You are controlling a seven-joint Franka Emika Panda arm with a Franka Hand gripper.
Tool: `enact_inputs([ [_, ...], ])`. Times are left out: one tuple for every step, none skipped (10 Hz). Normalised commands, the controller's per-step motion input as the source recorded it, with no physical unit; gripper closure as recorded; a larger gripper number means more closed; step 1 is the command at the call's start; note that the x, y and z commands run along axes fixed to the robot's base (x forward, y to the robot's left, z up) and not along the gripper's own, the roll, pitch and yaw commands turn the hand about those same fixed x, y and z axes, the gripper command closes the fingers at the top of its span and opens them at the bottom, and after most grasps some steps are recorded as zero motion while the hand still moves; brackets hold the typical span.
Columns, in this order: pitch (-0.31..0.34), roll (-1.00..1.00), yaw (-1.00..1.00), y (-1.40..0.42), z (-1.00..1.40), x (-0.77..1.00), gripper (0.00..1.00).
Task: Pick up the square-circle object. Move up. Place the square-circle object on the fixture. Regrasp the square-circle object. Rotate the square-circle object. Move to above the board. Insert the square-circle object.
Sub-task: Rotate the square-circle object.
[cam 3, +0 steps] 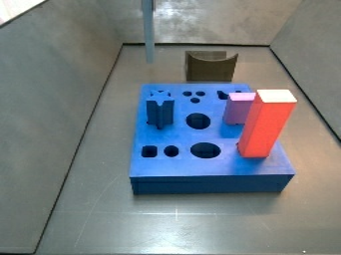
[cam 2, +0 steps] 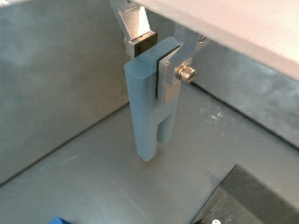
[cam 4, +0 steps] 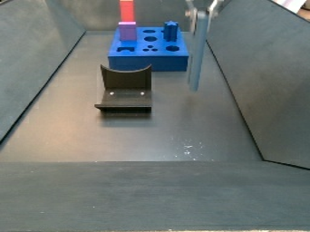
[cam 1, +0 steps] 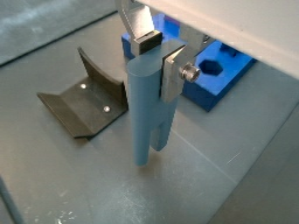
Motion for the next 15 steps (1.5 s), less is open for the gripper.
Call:
enact_inputs([
  [-0.035, -0.17, -0.05, 0.02, -0.96, 0.03, 1.00],
  [-0.031, -0.18, -0.05, 0.02, -0.73, 0.03, 1.00],
  [-0.031, -0.18, -0.04, 0.02, -0.62, 0.03, 1.00],
  [-0.035, -0.18, -0.04, 0.02, -0.41, 0.02, 1.00],
  [-0.030, -0.18, -0.03, 0.02, -0.31, 0.01, 1.00],
  [-0.030, -0.18, -0.03, 0.02, -0.31, 0.01, 1.00],
  [-0.018, -0.18, -0.04, 0.01, -0.32, -0.01, 1.00],
  [-0.020, -0.18, -0.04, 0.02, -0.31, -0.01, 1.00],
  [-0.020, -0.18, -0.04, 0.02, -0.31, 0.00, 1.00],
  [-0.020, -0.18, -0.04, 0.01, -0.31, 0.00, 1.00],
  [-0.020, -0.18, -0.04, 0.01, -0.31, 0.00, 1.00],
  [-0.020, -0.18, -0.04, 0.01, -0.31, 0.00, 1.00],
  [-0.020, -0.18, -0.04, 0.01, -0.31, 0.00, 1.00],
  [-0.020, -0.18, -0.04, 0.01, -0.31, 0.00, 1.00],
  [-0.020, -0.18, -0.04, 0.00, 0.00, 0.00, 0.00],
])
